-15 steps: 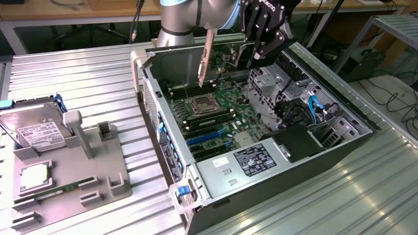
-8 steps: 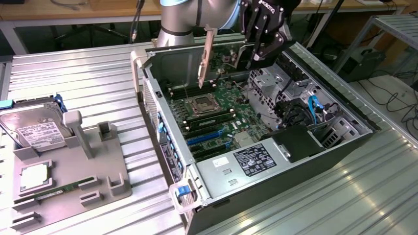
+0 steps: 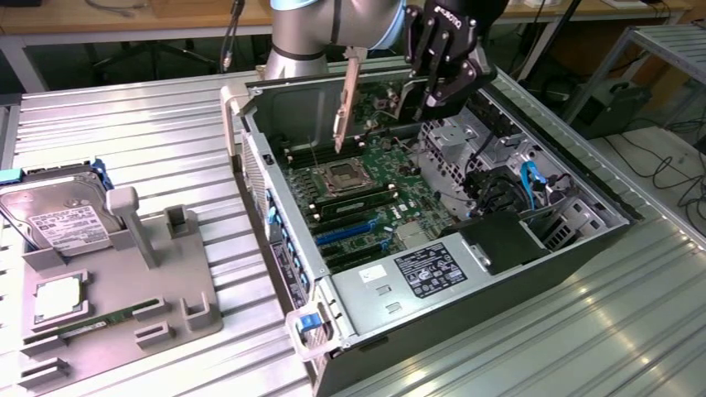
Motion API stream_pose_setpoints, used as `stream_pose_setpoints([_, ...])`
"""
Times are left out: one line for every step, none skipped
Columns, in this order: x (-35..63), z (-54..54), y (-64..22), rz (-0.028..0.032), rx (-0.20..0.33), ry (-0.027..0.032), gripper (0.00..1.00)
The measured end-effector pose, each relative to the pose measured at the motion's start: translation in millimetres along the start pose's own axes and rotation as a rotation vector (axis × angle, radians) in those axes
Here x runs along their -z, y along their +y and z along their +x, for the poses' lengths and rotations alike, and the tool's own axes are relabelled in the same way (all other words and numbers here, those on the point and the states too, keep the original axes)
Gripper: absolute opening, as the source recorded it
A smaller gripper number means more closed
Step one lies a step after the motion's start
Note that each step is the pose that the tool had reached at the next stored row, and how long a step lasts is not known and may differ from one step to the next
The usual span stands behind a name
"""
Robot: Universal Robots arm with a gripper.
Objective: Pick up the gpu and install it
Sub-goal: 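Insert the gpu into the slot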
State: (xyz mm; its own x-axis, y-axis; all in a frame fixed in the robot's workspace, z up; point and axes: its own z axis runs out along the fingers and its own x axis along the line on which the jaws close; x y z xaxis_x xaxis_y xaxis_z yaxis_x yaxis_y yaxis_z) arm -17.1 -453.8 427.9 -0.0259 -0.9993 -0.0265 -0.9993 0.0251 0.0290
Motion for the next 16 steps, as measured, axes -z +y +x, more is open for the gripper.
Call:
stream_pose_setpoints([-0.4, 0.0, 0.0, 0.0000, 0.000, 0.0000, 0.28])
stream_pose_setpoints([-0.8, 0.0, 0.0, 0.0000, 0.000, 0.0000, 0.28])
stream_pose_setpoints([-1.2, 0.0, 0.0, 0.0000, 0.000, 0.0000, 0.28])
stream_pose_setpoints([-1.6, 0.0, 0.0, 0.0000, 0.000, 0.0000, 0.28])
stream_pose_setpoints([-1.9, 0.1, 0.0, 0.0000, 0.000, 0.0000, 0.28])
stream_pose_setpoints([-2.3, 0.1, -0.1, 0.0000, 0.000, 0.0000, 0.28])
stream_pose_setpoints([-2.6, 0.1, -0.1, 0.0000, 0.000, 0.0000, 0.28])
stream_pose_setpoints([-3.0, 0.1, -0.1, 0.0000, 0.000, 0.0000, 0.28])
stream_pose_setpoints([-3.4, 0.1, -0.1, 0.0000, 0.000, 0.0000, 0.28])
stream_pose_setpoints([-3.9, 0.1, -0.1, 0.0000, 0.000, 0.0000, 0.28])
stream_pose_setpoints([-4.3, 0.1, -0.1, 0.0000, 0.000, 0.0000, 0.28])
stream_pose_setpoints([-4.7, 0.1, -0.1, 0.0000, 0.000, 0.0000, 0.28])
stream_pose_setpoints([-5.1, 0.1, -0.1, 0.0000, 0.000, 0.0000, 0.28])
stream_pose_setpoints([-5.5, 0.1, -0.2, 0.0000, 0.000, 0.0000, 0.28])
stream_pose_setpoints([-5.9, 0.2, -0.2, 0.0000, 0.000, 0.0000, 0.28])
stream_pose_setpoints([-6.3, 0.2, -0.2, 0.0000, 0.000, 0.0000, 0.28])
